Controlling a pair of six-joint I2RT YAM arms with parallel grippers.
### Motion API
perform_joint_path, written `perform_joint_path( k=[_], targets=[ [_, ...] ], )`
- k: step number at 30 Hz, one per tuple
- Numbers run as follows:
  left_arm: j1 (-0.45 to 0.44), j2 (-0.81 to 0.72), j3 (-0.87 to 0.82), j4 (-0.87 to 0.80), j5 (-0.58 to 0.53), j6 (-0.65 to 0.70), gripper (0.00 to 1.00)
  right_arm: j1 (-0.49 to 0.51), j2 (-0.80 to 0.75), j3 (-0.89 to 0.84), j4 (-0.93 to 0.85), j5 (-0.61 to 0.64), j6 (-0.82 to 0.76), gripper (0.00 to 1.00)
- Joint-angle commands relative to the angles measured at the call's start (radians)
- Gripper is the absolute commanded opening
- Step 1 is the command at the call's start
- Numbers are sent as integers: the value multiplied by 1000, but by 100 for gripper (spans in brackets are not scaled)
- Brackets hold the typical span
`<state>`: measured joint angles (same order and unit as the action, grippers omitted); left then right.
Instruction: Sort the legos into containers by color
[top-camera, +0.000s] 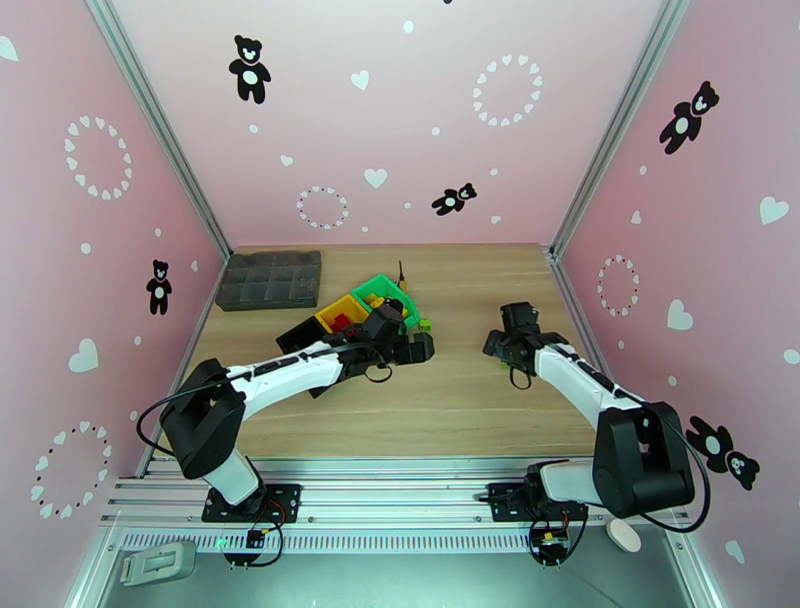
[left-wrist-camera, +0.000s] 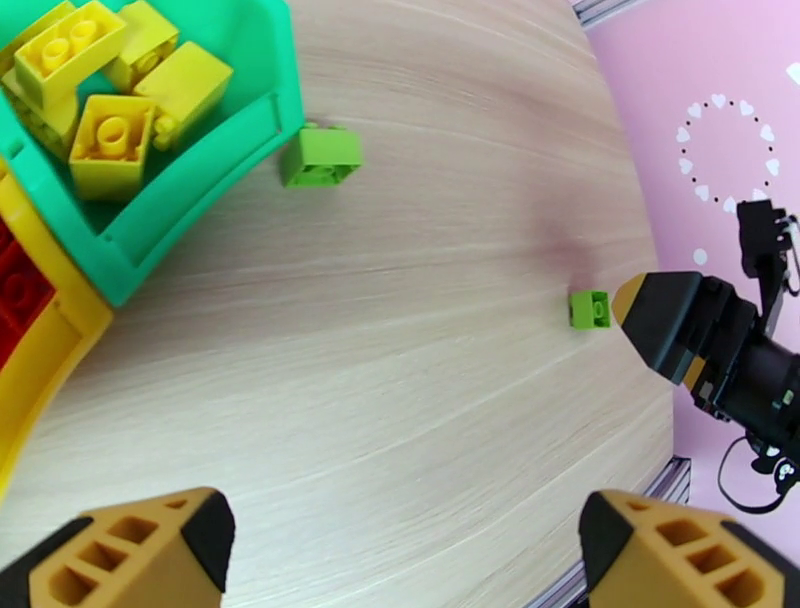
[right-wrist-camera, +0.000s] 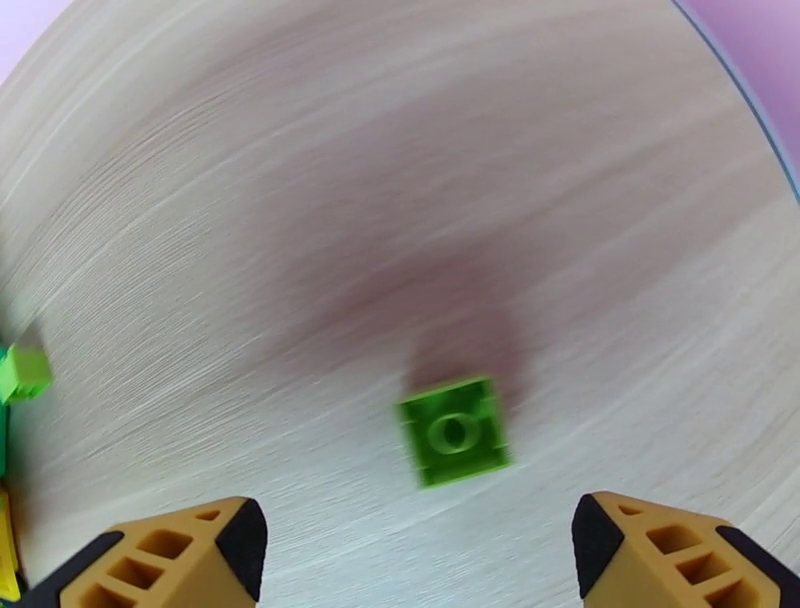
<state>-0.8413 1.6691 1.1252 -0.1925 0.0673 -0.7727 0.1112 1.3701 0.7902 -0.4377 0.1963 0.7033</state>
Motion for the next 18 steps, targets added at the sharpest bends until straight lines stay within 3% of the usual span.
perform_joint_path(
  k=[1, 10, 18],
  targets=[
    [-11, 13, 30, 39, 22, -17, 97, -37, 34, -14, 45, -63, -3, 84],
    [-11, -5, -1, 47, 14, -21, 97, -42, 202, 49, 78, -100, -45, 73],
    [-11, -3, -2, 49, 14, -22, 97, -42, 219, 51, 86, -91, -44, 62]
  ],
)
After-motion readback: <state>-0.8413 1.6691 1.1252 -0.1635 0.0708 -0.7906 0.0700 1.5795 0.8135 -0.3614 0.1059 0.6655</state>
